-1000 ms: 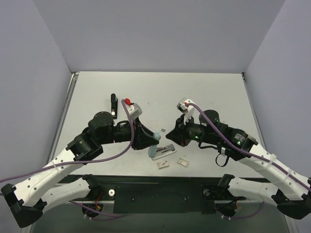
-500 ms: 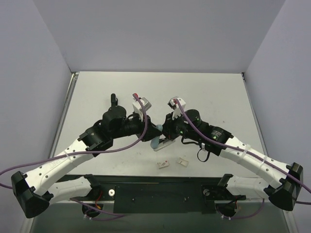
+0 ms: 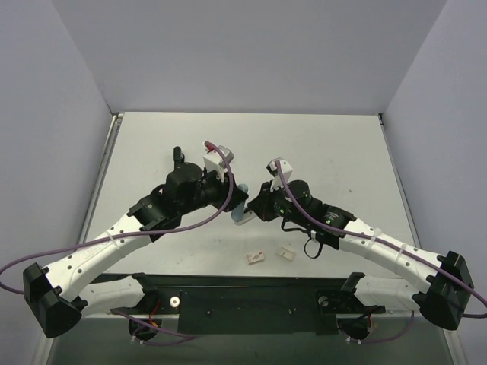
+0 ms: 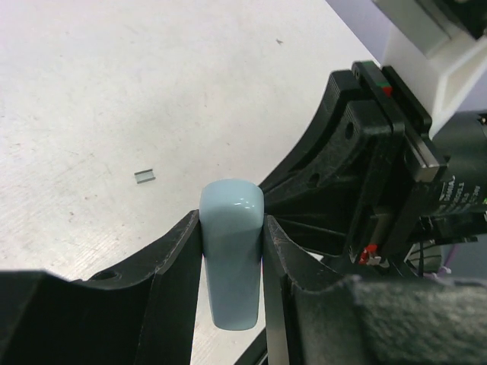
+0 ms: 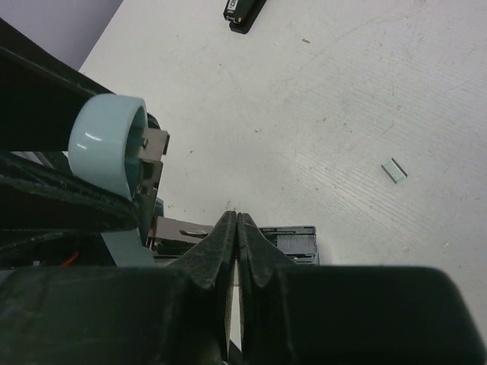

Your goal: Unload the staples from the stapler

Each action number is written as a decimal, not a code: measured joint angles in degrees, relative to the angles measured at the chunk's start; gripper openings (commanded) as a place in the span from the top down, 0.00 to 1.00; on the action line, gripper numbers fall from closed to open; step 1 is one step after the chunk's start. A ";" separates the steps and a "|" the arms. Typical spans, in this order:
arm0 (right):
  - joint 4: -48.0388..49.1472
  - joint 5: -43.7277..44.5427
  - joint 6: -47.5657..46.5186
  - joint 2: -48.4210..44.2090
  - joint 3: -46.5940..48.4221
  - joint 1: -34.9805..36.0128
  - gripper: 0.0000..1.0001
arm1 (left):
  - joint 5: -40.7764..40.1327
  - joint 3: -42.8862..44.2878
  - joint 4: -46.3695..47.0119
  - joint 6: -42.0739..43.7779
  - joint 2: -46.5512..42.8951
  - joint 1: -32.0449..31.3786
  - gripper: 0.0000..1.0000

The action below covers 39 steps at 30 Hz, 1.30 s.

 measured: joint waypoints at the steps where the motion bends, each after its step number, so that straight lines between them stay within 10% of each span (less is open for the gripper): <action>1: 0.98 0.11 0.28 0.20 -0.50 0.00 1.00 | -0.85 0.00 0.02 -0.17 -0.02 0.17 1.00; 39: 25.73 -11.45 17.97 15.96 -4.81 -0.81 1.00 | -20.65 -13.73 25.92 -2.69 -1.55 0.85 1.00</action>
